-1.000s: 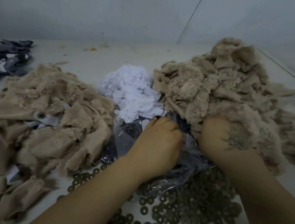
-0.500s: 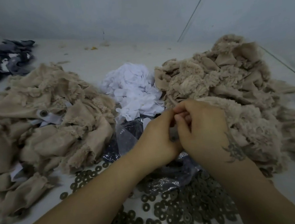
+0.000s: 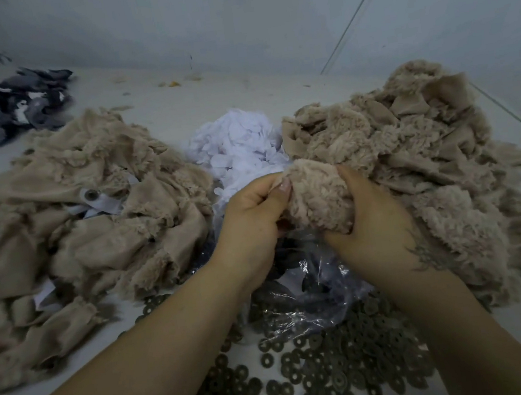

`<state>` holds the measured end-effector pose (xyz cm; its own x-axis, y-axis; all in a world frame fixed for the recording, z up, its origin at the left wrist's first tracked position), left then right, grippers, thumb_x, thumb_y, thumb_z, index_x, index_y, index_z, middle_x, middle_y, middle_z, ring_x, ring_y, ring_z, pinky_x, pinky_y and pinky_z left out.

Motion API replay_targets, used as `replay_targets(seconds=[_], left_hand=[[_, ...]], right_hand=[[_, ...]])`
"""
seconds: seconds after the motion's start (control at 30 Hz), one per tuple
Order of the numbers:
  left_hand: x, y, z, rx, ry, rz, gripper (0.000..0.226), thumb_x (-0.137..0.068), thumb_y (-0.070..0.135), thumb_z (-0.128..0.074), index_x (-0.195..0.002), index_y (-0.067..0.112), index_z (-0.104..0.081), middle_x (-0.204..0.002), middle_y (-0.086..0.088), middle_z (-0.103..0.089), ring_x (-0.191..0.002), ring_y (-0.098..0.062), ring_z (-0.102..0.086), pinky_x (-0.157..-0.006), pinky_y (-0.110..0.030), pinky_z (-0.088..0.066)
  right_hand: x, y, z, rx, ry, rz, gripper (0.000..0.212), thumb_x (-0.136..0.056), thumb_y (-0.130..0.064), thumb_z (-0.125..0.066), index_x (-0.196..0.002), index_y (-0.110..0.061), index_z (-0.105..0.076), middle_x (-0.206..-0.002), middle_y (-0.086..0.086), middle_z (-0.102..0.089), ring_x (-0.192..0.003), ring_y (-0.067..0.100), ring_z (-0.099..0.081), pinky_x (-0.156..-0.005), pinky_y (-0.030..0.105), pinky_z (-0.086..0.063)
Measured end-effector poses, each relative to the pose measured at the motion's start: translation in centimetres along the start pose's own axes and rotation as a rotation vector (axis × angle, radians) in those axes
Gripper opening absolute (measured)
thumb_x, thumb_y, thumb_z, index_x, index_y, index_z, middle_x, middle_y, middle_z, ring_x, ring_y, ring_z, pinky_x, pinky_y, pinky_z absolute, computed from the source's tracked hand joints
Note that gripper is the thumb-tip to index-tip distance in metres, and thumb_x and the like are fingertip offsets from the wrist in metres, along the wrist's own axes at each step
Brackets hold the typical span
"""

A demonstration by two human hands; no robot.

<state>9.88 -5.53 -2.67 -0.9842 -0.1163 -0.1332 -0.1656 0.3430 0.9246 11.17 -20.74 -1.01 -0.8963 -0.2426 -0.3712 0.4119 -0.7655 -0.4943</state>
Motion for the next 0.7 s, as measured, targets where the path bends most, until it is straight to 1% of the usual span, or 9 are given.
replay_targets(seconds=[0.13, 0.2, 0.27, 0.3, 0.37, 0.43, 0.53, 0.6, 0.7], left_hand=[[0.4, -0.4, -1.0, 0.134, -0.124, 0.089, 0.026, -0.101, 0.013, -0.045, -0.109, 0.013, -0.069, -0.111, -0.013, -0.072, -0.103, -0.03, -0.067, -0.086, -0.049, -0.055], [0.8, -0.5, -1.6, 0.099, -0.176, 0.116, 0.023, -0.093, 0.015, -0.058, -0.114, 0.009, -0.066, -0.11, -0.012, -0.071, -0.101, -0.029, -0.065, -0.084, -0.044, -0.055], [1.1, -0.7, -2.0, 0.007, -0.198, 0.114, 0.037, -0.084, 0.011, -0.071, -0.119, 0.005, -0.062, -0.11, -0.011, -0.07, -0.099, -0.024, -0.067, -0.082, -0.037, -0.057], [1.2, -0.8, -2.0, -0.043, -0.192, 0.101, 0.039, -0.082, 0.007, -0.072, -0.12, 0.004, -0.061, -0.111, -0.011, -0.071, -0.1, -0.024, -0.068, -0.083, -0.035, -0.057], [1.2, -0.8, -1.8, -0.071, -0.14, 0.073, 0.028, -0.087, 0.0, -0.066, -0.114, 0.007, -0.066, -0.111, -0.014, -0.072, -0.101, -0.025, -0.069, -0.085, -0.035, -0.057], [1.2, -0.5, -1.6, 0.017, -0.112, 0.065, 0.024, -0.091, -0.002, -0.059, -0.113, 0.005, -0.067, -0.111, -0.018, -0.071, -0.101, -0.029, -0.069, -0.086, -0.037, -0.057], [1.2, 0.2, -1.4, 0.201, -0.15, 0.038, 0.025, -0.087, 0.003, -0.058, -0.109, 0.001, -0.07, -0.111, -0.017, -0.071, -0.106, -0.029, -0.067, -0.094, -0.037, -0.055], [1.2, 0.7, -1.1, 0.285, -0.165, 0.026, 0.025, -0.086, 0.004, -0.055, -0.102, 0.005, -0.075, -0.109, -0.014, -0.072, -0.108, -0.028, -0.067, -0.092, -0.036, -0.055], [1.0, 1.1, -0.2, 0.367, -0.132, 0.024, 0.023, -0.087, 0.009, -0.057, -0.098, 0.006, -0.077, -0.107, -0.014, -0.073, -0.107, -0.027, -0.068, -0.083, -0.033, -0.057]], right_hand=[[0.2, -0.8, 0.1, -0.098, 0.109, 0.044, 0.099, -0.074, -0.031, -0.082, -0.153, -0.035, -0.022, -0.145, 0.0, -0.046, -0.116, 0.003, -0.044, -0.086, 0.026, -0.036], [0.2, -1.0, -0.3, -0.081, 0.114, 0.057, 0.093, -0.08, -0.024, -0.076, -0.155, -0.035, -0.021, -0.139, 0.006, -0.052, -0.115, 0.016, -0.052, -0.083, 0.027, -0.039], [0.0, -1.1, -1.0, -0.032, 0.07, 0.045, 0.088, -0.086, -0.021, -0.068, -0.156, -0.037, -0.018, -0.131, 0.008, -0.058, -0.104, 0.026, -0.061, -0.076, 0.029, -0.046], [0.0, -1.2, -1.3, -0.002, 0.046, 0.048, 0.087, -0.088, -0.021, -0.066, -0.157, -0.038, -0.016, -0.131, 0.009, -0.058, -0.1, 0.027, -0.061, -0.074, 0.031, -0.048], [0.3, -1.6, -1.4, 0.033, 0.053, 0.096, 0.088, -0.087, -0.02, -0.068, -0.157, -0.035, -0.016, -0.13, 0.011, -0.057, -0.095, 0.029, -0.062, -0.068, 0.031, -0.045], [0.5, -1.8, -1.1, 0.03, 0.078, 0.136, 0.092, -0.084, -0.02, -0.071, -0.157, -0.033, -0.017, -0.123, 0.013, -0.061, -0.091, 0.031, -0.063, -0.066, 0.029, -0.04], [0.4, -1.1, -1.2, -0.017, 0.058, 0.094, 0.093, -0.084, -0.024, -0.074, -0.158, -0.03, -0.017, -0.116, 0.015, -0.065, -0.087, 0.032, -0.065, -0.064, 0.028, -0.039], [0.1, -0.6, -1.3, -0.02, 0.057, 0.093, 0.083, -0.083, -0.016, -0.073, -0.154, -0.021, -0.03, -0.106, 0.015, -0.067, -0.083, 0.032, -0.065, -0.064, 0.027, -0.038], [-0.2, 0.1, -1.1, 0.031, 0.079, 0.067, 0.054, -0.074, 0.006, -0.066, -0.127, -0.001, -0.059, -0.098, 0.021, -0.066, -0.083, 0.036, -0.064, -0.066, 0.025, -0.035]])
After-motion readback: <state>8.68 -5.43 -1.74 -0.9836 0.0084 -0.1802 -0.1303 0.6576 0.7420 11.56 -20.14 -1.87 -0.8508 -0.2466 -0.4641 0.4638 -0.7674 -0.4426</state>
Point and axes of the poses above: each hand's wrist, its own x-axis away from the middle knuckle, its own z-axis out of the back of the hand, y = z × x, the point moved 6 cm from there along -x, towards the middle knuckle
